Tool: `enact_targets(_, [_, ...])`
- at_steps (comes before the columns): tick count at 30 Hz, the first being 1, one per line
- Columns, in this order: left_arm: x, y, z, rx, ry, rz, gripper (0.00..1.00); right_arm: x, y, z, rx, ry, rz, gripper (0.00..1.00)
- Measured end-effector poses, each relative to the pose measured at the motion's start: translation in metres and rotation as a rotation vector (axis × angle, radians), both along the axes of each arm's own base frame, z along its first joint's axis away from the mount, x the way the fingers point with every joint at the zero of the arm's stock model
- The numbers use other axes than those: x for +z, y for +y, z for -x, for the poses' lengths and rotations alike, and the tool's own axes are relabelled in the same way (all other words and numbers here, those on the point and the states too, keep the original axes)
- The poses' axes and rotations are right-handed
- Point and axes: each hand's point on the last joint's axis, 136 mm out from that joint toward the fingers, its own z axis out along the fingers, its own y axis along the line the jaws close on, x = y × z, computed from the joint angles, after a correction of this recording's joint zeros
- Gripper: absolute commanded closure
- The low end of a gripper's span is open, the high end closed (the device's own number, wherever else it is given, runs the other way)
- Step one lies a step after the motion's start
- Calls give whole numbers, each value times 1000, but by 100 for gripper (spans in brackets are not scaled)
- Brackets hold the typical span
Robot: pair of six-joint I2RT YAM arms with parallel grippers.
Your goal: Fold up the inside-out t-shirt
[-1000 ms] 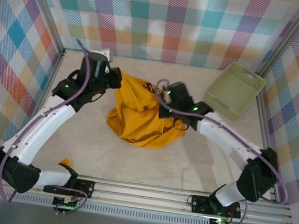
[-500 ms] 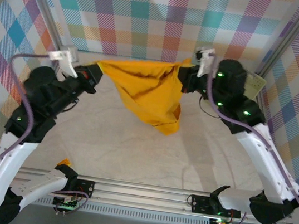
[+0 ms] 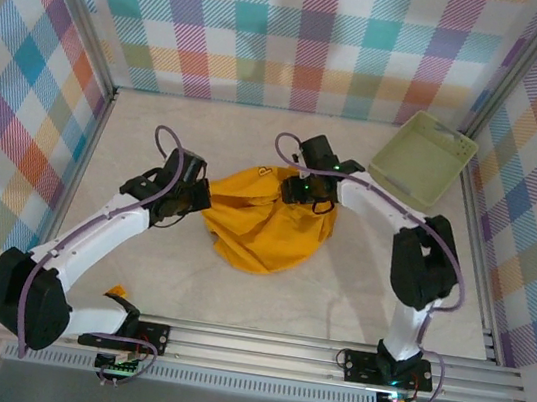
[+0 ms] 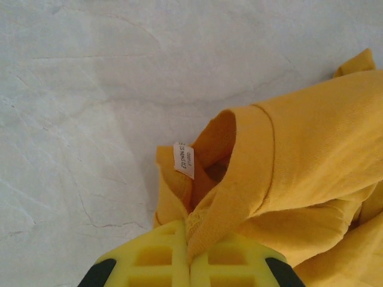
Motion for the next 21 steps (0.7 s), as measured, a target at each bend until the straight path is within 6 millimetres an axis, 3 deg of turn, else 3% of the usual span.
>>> enact_targets(5, [8,3,-4,16,-35,9,100,69,17,42,76,-142,-112,40])
enact_targets(8, [8,3,-6,20,-47,16,100,87,43,75,161,-160,-177,45])
enact_targets(10, [7,3,-6,20,-48,19,100,81,59,85,194,-131,-192,48])
enact_targets(12, [7,3,-6,17,-52,24,100,56,63,81,173,-89,-156,50])
enact_targets(17, [9,1,-4,11,-62,39,100,-9,47,58,60,10,-24,54])
enact_targets(21, [5,1,0,11,-54,51,100,-21,33,36,-28,16,44,54])
